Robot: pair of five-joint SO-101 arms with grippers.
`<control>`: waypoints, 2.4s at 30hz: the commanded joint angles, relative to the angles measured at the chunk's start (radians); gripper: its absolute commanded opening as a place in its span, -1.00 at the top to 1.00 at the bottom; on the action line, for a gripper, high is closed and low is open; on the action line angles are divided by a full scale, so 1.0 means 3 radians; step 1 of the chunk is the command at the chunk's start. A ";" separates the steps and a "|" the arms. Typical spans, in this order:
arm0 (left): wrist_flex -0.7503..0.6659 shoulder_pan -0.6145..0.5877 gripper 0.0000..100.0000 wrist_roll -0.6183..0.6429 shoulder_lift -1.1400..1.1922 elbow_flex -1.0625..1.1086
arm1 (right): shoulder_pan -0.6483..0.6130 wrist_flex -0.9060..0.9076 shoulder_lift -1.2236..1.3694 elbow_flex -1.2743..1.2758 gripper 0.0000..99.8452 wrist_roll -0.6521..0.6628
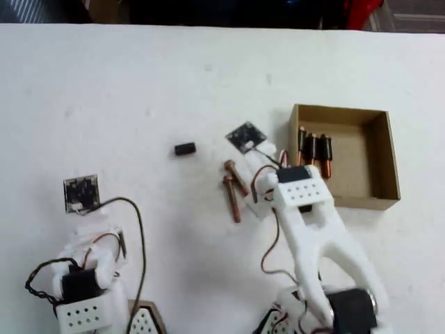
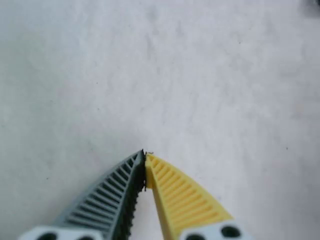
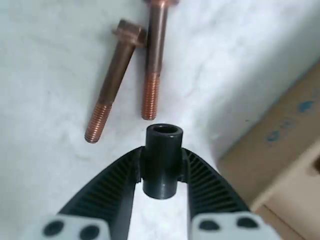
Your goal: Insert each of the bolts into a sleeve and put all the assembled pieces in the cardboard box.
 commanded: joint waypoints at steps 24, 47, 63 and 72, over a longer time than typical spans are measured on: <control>0.0010 -0.0018 0.95 -0.0005 -0.0023 -0.0026 | 0.0018 0.0933 -0.3112 0.0445 0.91 -0.0036; 0.0031 0.0090 0.96 -0.0015 -0.0013 -0.0481 | 0.0478 0.0524 -0.4621 0.1560 0.91 -0.0036; 0.0031 0.0279 0.96 -0.0010 -0.0008 -0.0532 | 0.0483 0.0524 -0.4677 0.1800 0.91 -0.0440; 0.0292 0.0575 0.96 0.0015 -0.0008 -0.1013 | 0.0647 0.0340 -0.4682 0.2143 0.91 -0.0435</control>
